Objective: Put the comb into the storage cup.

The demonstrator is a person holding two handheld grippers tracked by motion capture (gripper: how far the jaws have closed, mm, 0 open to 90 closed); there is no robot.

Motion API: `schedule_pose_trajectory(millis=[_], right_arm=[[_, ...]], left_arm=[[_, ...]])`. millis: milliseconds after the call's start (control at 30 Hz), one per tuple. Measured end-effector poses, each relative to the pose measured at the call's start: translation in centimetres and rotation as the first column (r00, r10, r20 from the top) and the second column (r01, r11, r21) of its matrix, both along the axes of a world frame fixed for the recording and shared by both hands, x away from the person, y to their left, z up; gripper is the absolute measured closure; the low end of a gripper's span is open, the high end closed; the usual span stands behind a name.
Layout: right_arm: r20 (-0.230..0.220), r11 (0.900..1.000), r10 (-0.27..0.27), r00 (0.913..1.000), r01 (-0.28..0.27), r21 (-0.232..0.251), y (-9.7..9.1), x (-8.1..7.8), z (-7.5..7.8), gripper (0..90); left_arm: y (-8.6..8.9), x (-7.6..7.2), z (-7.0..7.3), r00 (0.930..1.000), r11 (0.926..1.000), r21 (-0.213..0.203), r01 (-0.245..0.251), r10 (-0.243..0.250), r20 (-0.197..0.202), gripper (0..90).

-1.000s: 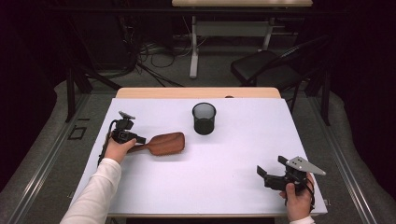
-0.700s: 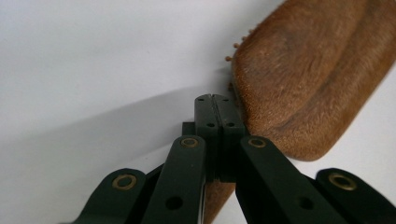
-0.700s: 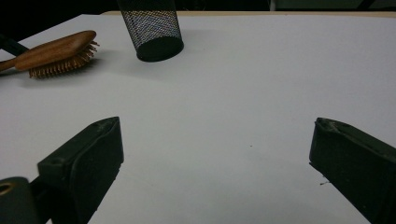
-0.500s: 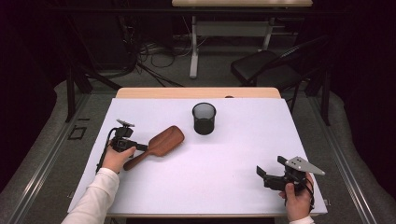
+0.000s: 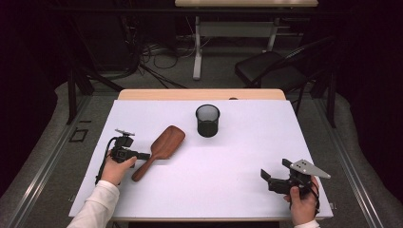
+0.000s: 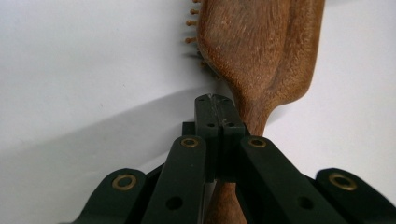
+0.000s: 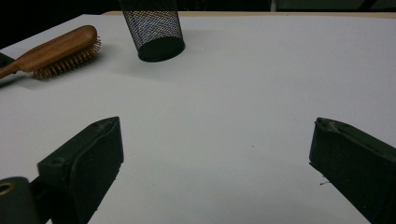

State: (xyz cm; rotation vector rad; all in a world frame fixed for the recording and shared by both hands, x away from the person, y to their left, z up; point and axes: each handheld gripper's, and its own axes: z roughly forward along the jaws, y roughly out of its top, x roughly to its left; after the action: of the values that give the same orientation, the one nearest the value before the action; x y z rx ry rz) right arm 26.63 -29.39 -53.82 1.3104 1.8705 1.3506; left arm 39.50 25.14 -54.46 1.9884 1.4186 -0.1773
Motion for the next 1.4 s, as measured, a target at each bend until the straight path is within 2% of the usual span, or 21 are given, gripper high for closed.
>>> schedule_pose_trajectory(millis=[100, 200, 267, 300, 533, 800, 1067, 1400], right_arm=[[-0.002, 1.0, -0.001, 1.0, 0.001, 0.0, 0.0, 0.0, 0.0, 2.7], [-0.004, 1.0, 0.001, 1.0, -0.001, -0.002, 0.0, 0.0, 0.0, 2.7], [-0.004, 1.0, 0.001, 1.0, -0.001, -0.002, 0.0, 0.0, 0.0, 2.7], [0.0, 1.0, -0.001, 1.0, 0.001, 0.0, 0.0, 0.0, 0.0, 2.7], [0.009, 1.0, 0.001, 1.0, -0.001, 0.0, 0.0, 0.0, 0.0, 2.7], [0.007, 1.0, 0.002, 1.0, -0.002, 0.002, -0.1, -0.1, 0.1, 2.7], [0.006, 1.0, 0.006, 1.0, -0.006, -0.002, -0.1, -0.1, 0.1, 2.7], [0.008, 1.0, 0.007, 0.9999, -0.007, 0.003, -0.1, -0.1, 0.2, 2.8]], left_arm=[[0.1, -0.5, -0.2, 1.0, 0.9999, -0.01, -0.004, 0.004, 0.006, 90.0], [0.4, -0.9, -0.3, 0.9998, 0.9989, -0.041, -0.02, 0.021, 0.008, 90.0], [0.5, -1.0, -0.3, 0.9996, 0.9989, -0.04, -0.024, 0.024, 0.011, 90.0], [0.5, -1.4, -0.3, 0.9992, 0.9993, -0.022, -0.03, 0.031, 0.025, 90.0], [0.3, -2.3, -0.4, 0.9987, 0.9989, -0.034, -0.032, 0.034, 0.038, 90.0], [0.0, -2.7, -0.3, 0.9985, 0.9995, -0.025, -0.019, 0.02, 0.052, 90.0], [0.2, -2.9, -0.2, 0.9955, 0.9995, 0.007, -0.032, 0.031, 0.089, 89.5], [0.9, -3.4, 0.6, 0.9897, 0.9986, -0.001, -0.053, 0.053, 0.133, 78.4]])
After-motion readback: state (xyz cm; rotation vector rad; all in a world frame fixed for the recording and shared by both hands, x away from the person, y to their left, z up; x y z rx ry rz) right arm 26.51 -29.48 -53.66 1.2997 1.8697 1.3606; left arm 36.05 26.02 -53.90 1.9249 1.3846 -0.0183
